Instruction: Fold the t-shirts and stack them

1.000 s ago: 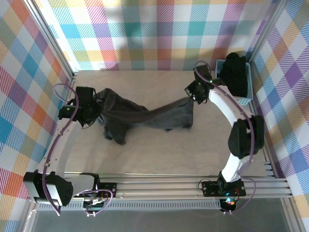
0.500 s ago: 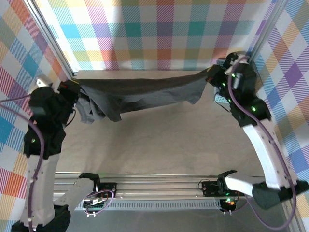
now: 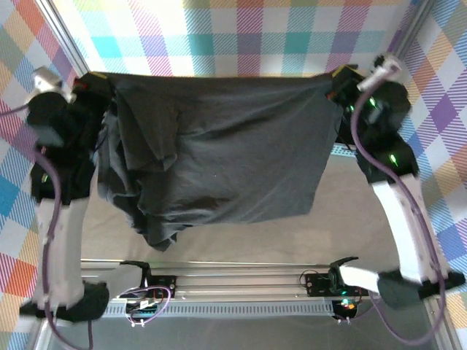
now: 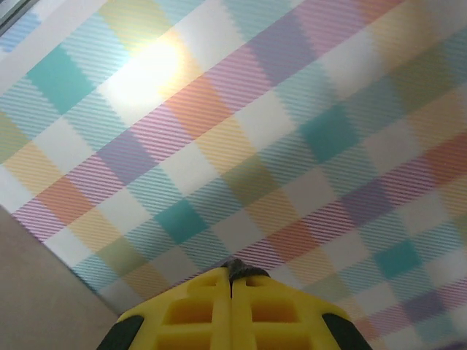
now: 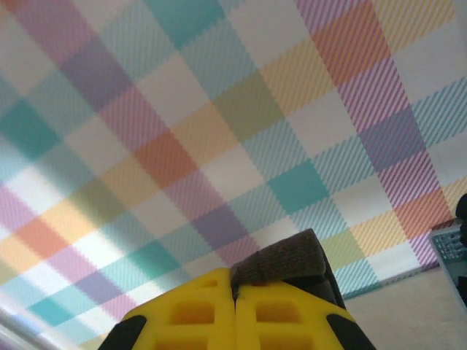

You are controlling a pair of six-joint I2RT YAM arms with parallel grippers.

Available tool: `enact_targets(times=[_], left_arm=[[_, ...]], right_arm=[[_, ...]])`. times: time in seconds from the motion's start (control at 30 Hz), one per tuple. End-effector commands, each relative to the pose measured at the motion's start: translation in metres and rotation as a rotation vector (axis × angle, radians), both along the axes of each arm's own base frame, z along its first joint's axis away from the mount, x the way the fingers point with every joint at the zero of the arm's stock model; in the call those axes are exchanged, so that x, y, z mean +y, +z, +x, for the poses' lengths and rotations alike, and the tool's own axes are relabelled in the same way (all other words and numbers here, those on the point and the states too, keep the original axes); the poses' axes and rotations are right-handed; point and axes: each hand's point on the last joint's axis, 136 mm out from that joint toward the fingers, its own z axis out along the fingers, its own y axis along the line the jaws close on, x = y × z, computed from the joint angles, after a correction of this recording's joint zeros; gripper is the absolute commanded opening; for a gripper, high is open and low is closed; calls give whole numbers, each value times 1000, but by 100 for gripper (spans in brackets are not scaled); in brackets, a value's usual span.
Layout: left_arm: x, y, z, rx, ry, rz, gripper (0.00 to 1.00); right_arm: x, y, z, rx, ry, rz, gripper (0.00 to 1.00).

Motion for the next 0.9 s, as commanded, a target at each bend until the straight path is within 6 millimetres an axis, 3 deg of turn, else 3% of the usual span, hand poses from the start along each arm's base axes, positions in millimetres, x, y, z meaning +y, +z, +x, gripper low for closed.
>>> enact_targets(times=[0.0,0.07,0.13,0.17,0.27,0.4,0.5,0.57,0.67,0.77,0.87], left_arm=[[3,-91,102,255,50,12,5],[-7,-141,151,401,-8,-1,64],[-11,-175,167,519,-20,15,73],[-13,-184,168,549,-31,32,74],[-14,-210,149,640,-50,76,73],[-7,-280,87,864,-71,89,67],[1,-330,27,1026,-85,105,58],[17,-363,-19,1161,-62,110,51],[42,-398,-73,1275,-34,46,40],[51,-426,-101,1341,-50,-45,38],[50,-441,-102,1345,-62,-64,39]], right_arm=[[3,-76,98,212,13,-36,1],[12,-126,147,347,56,-58,52],[19,-154,167,444,82,-72,73],[26,-153,170,453,109,-64,74],[41,-187,157,594,168,-70,72],[55,-245,114,755,219,-60,71],[55,-281,69,812,235,22,67],[58,-302,36,875,260,69,62],[70,-332,-12,973,313,128,56],[81,-366,-64,1096,340,179,48],[88,-398,-107,1202,342,199,43]])
